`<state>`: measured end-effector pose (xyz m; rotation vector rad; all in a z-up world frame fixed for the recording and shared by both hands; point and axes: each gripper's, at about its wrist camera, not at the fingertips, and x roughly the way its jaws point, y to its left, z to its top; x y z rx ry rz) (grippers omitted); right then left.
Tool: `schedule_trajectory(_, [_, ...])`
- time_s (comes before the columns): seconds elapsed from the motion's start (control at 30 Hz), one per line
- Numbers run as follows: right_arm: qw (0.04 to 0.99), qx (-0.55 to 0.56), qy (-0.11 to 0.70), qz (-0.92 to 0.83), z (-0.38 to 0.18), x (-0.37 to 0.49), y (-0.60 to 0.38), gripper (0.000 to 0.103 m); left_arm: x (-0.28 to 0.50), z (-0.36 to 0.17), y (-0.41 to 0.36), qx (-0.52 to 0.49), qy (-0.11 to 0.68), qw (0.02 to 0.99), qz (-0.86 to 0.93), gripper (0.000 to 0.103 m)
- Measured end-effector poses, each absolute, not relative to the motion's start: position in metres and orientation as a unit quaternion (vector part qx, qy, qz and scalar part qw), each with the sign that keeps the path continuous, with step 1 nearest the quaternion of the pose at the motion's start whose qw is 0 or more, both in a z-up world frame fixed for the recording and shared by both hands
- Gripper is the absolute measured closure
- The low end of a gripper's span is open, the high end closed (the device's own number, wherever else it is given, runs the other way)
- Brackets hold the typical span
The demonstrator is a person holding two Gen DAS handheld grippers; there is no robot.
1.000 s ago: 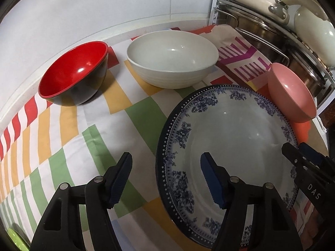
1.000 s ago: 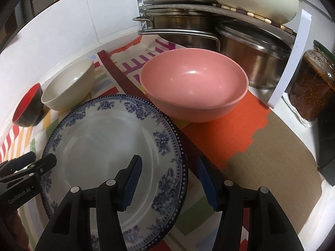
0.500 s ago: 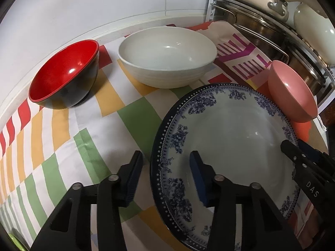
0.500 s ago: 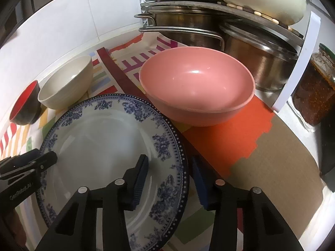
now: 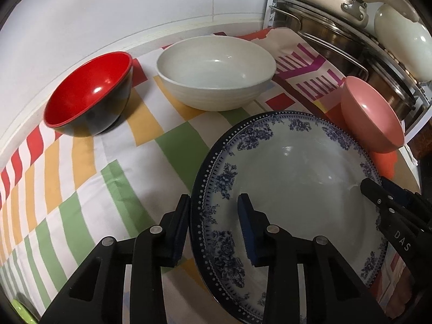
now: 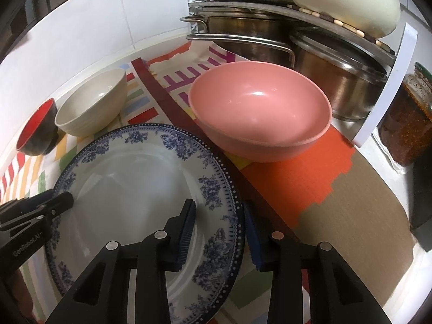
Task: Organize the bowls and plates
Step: 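Close the left tool on the smaller plate rim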
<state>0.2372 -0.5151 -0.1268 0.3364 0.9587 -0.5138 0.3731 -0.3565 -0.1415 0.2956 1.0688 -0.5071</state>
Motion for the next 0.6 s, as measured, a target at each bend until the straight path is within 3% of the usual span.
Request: schedule_trajectory(0.6, [0.855,0.124,0.455,-0.215,-0.102,0.219,-0.469,0.067,0.337,-0.117,-0.298,0.125,0.49,0.836,-0.214,0.068])
